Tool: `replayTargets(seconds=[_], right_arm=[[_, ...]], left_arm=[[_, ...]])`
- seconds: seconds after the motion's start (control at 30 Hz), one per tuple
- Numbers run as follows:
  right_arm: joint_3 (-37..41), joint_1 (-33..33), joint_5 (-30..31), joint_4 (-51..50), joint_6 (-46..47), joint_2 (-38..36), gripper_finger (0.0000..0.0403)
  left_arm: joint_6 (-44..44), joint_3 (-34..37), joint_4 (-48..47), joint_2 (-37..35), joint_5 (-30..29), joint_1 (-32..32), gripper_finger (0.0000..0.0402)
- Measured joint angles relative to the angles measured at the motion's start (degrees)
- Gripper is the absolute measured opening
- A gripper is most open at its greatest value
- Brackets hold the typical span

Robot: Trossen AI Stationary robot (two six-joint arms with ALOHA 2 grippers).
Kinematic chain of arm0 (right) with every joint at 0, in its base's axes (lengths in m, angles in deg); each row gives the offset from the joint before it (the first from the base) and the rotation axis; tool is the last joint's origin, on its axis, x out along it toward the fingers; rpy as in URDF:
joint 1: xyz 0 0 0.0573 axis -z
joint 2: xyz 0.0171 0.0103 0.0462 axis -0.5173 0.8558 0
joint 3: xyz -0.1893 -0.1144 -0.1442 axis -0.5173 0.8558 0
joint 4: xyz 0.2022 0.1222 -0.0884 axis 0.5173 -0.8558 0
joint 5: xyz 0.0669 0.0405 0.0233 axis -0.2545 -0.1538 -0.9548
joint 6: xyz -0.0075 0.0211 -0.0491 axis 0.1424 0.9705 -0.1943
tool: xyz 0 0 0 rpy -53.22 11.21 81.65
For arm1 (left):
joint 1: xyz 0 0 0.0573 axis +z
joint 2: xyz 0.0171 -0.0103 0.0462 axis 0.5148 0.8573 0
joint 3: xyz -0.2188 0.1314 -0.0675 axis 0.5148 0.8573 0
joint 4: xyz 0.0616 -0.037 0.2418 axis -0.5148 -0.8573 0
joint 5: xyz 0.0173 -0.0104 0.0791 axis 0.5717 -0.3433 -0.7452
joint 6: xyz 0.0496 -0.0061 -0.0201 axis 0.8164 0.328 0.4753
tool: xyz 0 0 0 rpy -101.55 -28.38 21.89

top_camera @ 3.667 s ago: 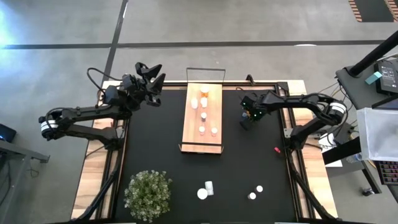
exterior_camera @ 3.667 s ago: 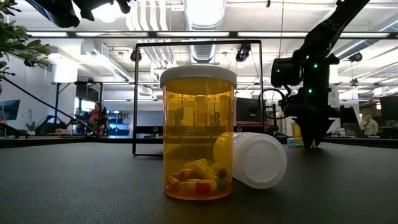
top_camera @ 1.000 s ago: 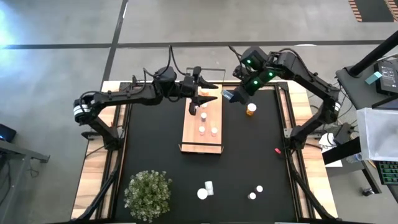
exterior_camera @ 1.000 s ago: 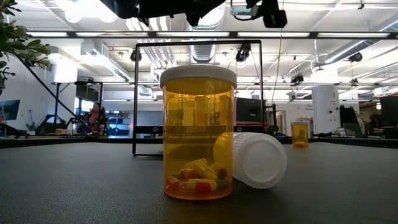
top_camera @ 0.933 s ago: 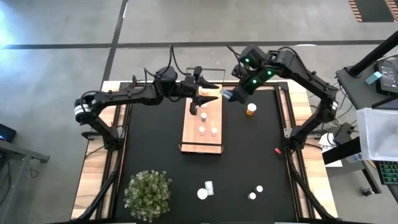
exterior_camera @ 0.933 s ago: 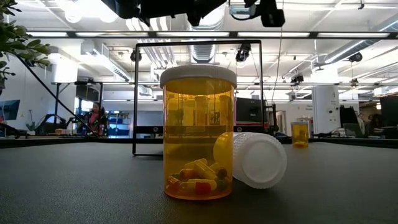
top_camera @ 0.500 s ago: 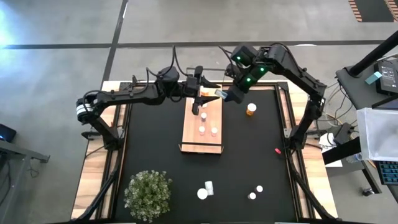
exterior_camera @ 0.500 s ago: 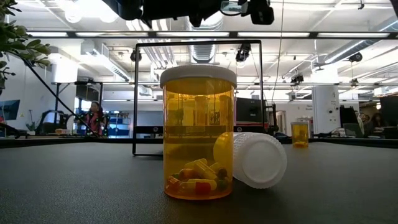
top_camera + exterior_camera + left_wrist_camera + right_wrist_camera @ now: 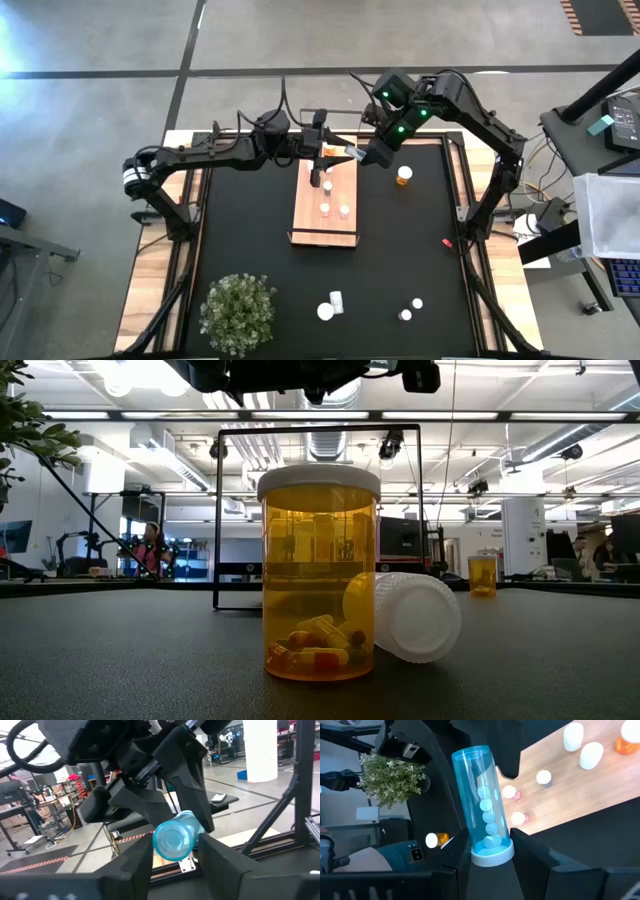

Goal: Pick and place medicine bottles onto shelf by color
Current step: Put the top blue pill bottle on the shelf aligned with the other blue pill bottle

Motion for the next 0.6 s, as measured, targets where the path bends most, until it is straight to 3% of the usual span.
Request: replayTargets(seconds=[0.2, 0.6], right_arm=[[0.0, 0.0, -0.2, -0.2, -0.3, -0.1, 0.0116], [0.0, 0.0, -0.1, -0.2, -1.1, -0.1, 0.0134]], left_arm=[[-0.2, 0.0, -0.2, 0.0, 1.0, -0.4, 0.0090], [-1.0, 0.0, -0.2, 0.0, 1.9, -0.6, 0.0082]])
